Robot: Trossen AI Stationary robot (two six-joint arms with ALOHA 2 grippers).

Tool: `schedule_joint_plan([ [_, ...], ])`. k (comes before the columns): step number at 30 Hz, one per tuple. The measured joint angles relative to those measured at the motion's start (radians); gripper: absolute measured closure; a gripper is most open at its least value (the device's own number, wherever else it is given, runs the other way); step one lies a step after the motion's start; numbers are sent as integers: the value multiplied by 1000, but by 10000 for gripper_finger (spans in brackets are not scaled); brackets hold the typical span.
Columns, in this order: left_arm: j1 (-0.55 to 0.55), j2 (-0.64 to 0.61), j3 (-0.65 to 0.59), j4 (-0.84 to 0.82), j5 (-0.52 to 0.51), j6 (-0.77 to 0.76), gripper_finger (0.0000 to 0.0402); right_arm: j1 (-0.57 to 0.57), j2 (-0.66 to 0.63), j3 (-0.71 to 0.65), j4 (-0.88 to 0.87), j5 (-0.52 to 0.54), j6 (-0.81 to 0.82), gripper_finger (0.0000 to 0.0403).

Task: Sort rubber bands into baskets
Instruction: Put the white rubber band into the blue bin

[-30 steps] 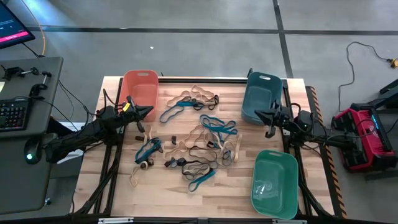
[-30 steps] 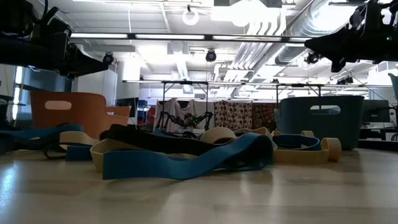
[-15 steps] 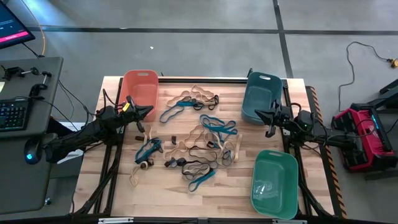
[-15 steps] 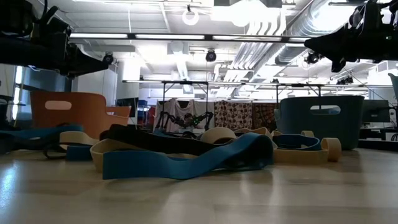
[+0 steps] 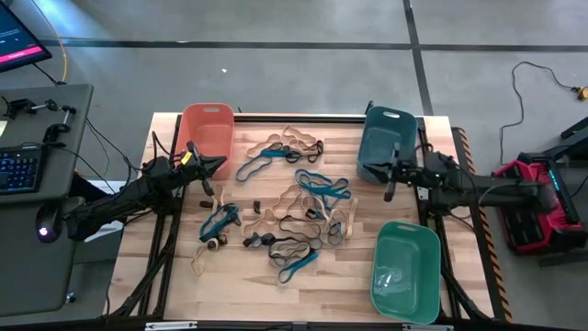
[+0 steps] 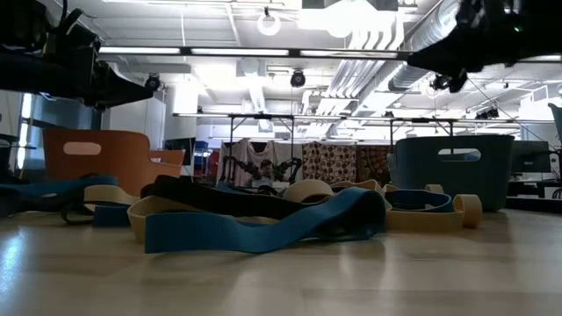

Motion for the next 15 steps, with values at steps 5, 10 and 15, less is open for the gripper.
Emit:
schedule_joint_plan([
  [5, 0, 0, 0, 2, 0, 35, 402, 54, 227, 156, -74, 3, 13, 402],
  [10, 0, 0, 0, -5, 0, 22, 401, 110, 472, 315, -186, 68, 55, 402],
  [15, 0, 0, 0, -5, 0, 26, 401, 135, 703, 471, -300, 72, 96, 379],
])
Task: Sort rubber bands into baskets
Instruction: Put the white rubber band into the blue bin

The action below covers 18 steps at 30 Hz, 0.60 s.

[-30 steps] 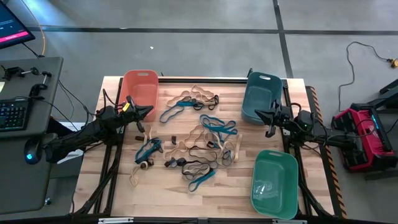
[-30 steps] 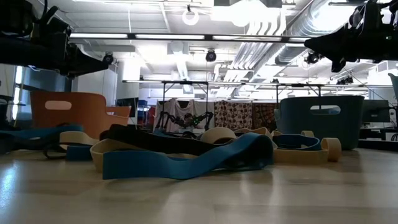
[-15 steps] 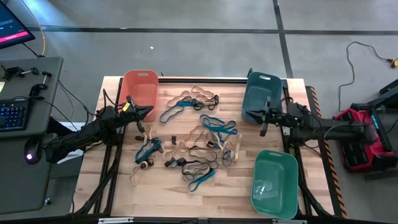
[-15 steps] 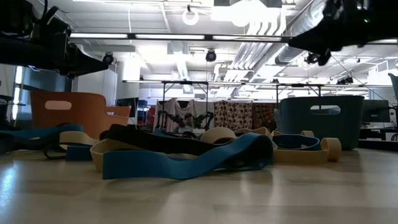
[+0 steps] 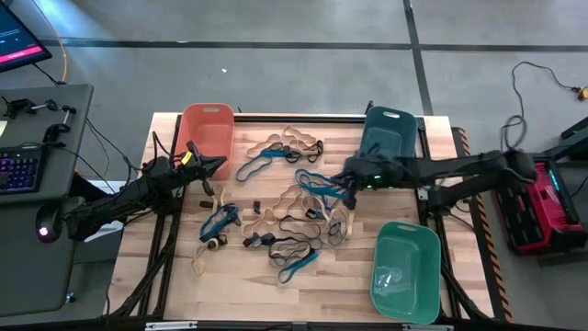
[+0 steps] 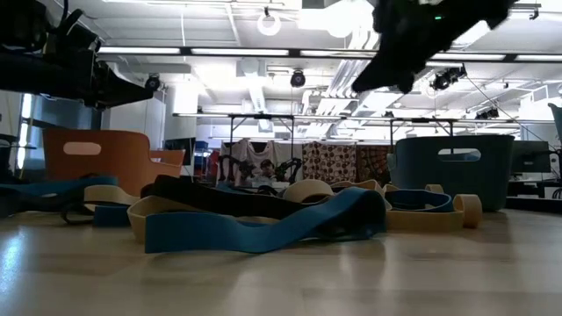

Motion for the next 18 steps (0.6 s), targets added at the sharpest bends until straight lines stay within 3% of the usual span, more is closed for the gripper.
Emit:
schedule_joint_plan([
  [7, 0, 0, 0, 0, 0, 1, 401, 7, 254, 200, -220, -8, 94, 304],
  [10, 0, 0, 0, 0, 0, 1, 401, 7, 336, 259, -260, -62, 117, 279],
  [18, 0, 0, 0, -1, 0, -6, 401, 7, 493, 341, -285, -167, 112, 265],
])
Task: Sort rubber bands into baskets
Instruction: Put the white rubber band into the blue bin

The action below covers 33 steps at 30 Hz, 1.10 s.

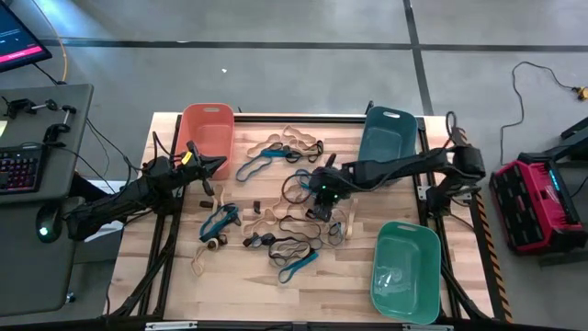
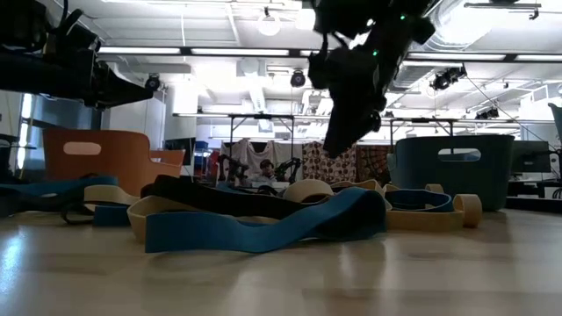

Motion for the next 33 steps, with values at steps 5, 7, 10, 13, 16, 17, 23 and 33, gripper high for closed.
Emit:
schedule_joint_plan([
  [5, 0, 0, 0, 0, 0, 5, 401, -3, 43, 1, -4, 0, -2, 265],
  [7, 0, 0, 0, 0, 0, 5, 401, -3, 50, 1, -9, 1, -8, 265],
  [10, 0, 0, 0, 0, 0, 5, 402, -3, 55, 2, -13, 22, -25, 265],
  [13, 0, 0, 0, 0, -2, 13, 402, -3, 56, 2, -29, 32, -25, 265],
  [16, 0, 0, 0, 2, -22, 15, 402, -3, 56, 2, -30, 40, -25, 265],
  [17, 0, 0, 0, 2, -24, 15, 401, -3, 56, 2, -30, 44, -26, 265],
  [23, 0, 0, 0, 3, -24, 19, 402, -14, 56, 2, -30, 46, -63, 265],
  [33, 0, 0, 0, 23, -29, 49, 401, -76, 56, 34, -58, 20, -143, 265],
])
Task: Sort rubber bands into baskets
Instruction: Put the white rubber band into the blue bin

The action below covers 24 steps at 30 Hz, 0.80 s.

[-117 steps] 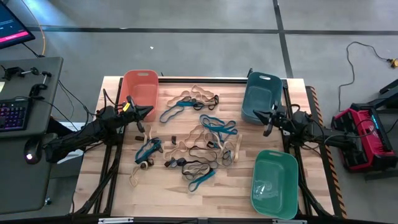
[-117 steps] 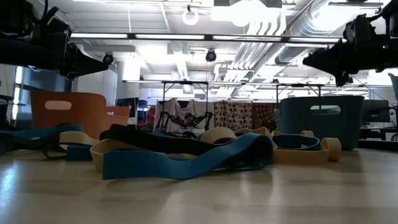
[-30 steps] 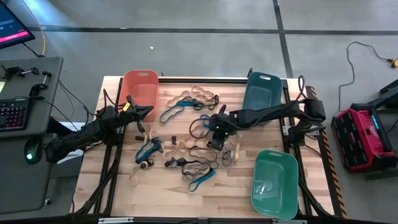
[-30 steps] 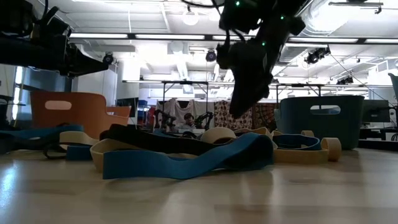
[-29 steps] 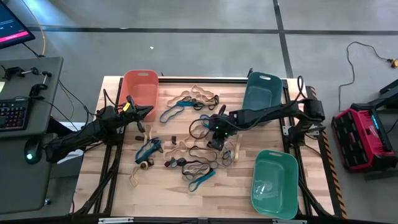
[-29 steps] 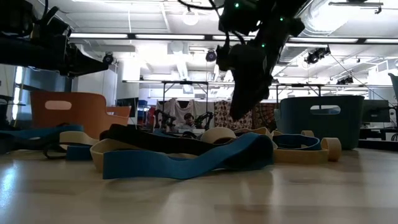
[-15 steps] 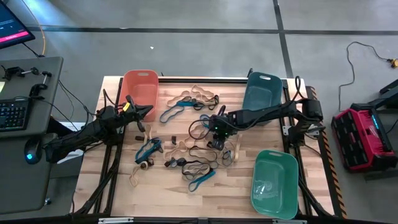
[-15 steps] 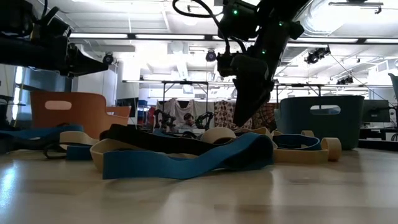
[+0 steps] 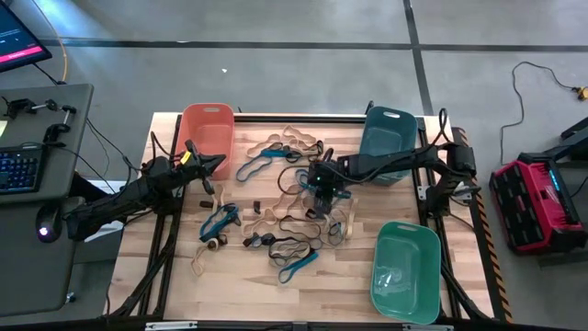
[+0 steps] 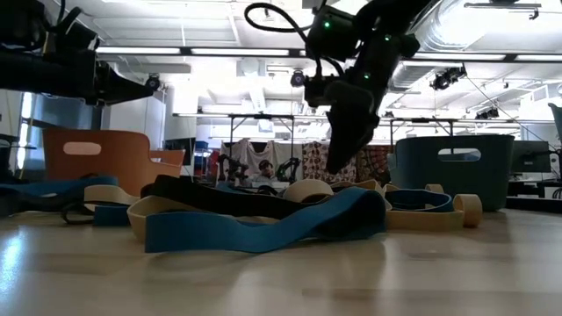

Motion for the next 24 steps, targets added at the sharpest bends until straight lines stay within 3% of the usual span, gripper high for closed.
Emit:
schedule_joint_plan([
  [5, 0, 0, 0, 0, -2, 29, 401, -14, 0, 22, -11, -78, -13, 265],
  [17, 0, 0, 0, -21, 16, -42, 401, -7, 0, 57, -38, -133, -78, 265],
  [24, -1, 0, 0, -13, 34, 26, 401, 29, 0, 57, -102, -85, -11, 265],
])
